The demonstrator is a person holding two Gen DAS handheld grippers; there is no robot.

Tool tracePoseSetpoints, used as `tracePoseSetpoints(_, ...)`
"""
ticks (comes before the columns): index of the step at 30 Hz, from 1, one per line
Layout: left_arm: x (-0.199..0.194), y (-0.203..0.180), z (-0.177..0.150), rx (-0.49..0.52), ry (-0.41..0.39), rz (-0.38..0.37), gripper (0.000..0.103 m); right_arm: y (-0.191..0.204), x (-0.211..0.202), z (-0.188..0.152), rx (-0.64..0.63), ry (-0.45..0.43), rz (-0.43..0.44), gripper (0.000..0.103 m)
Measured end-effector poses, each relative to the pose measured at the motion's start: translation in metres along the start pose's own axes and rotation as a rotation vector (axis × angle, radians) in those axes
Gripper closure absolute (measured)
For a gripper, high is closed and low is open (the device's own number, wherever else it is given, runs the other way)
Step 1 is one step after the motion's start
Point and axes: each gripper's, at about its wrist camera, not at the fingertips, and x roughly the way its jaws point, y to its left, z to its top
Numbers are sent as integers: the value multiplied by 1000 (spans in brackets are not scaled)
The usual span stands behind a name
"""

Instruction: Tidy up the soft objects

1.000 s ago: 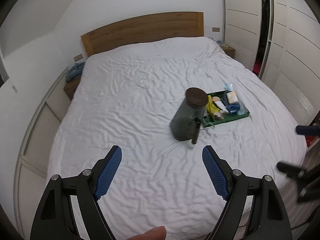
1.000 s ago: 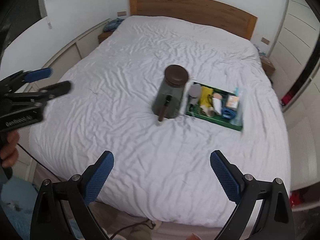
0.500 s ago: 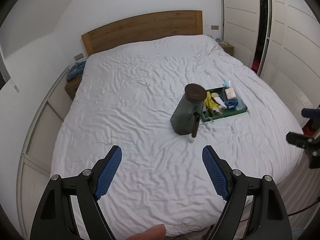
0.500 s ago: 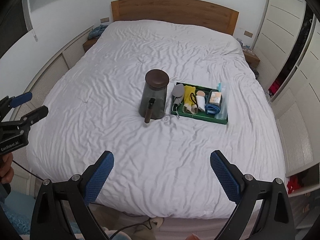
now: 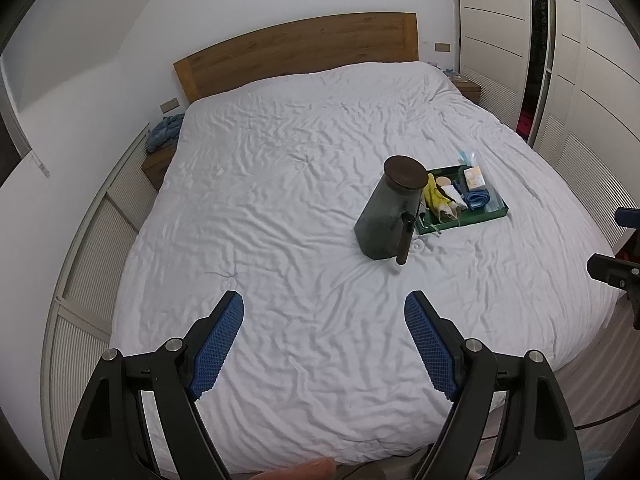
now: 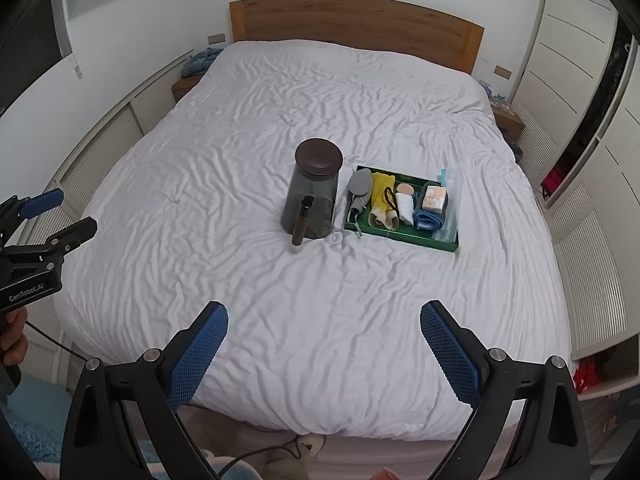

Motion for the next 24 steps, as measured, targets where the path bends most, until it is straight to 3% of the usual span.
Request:
tracePoseSetpoints(10,5,2,-2,-21,50,-13,25,0,6,3,-12,11,15,4)
tracePoseSetpoints(24,2,6,-4,-33,49,-12,25,6,7,0,-26,12,20,4)
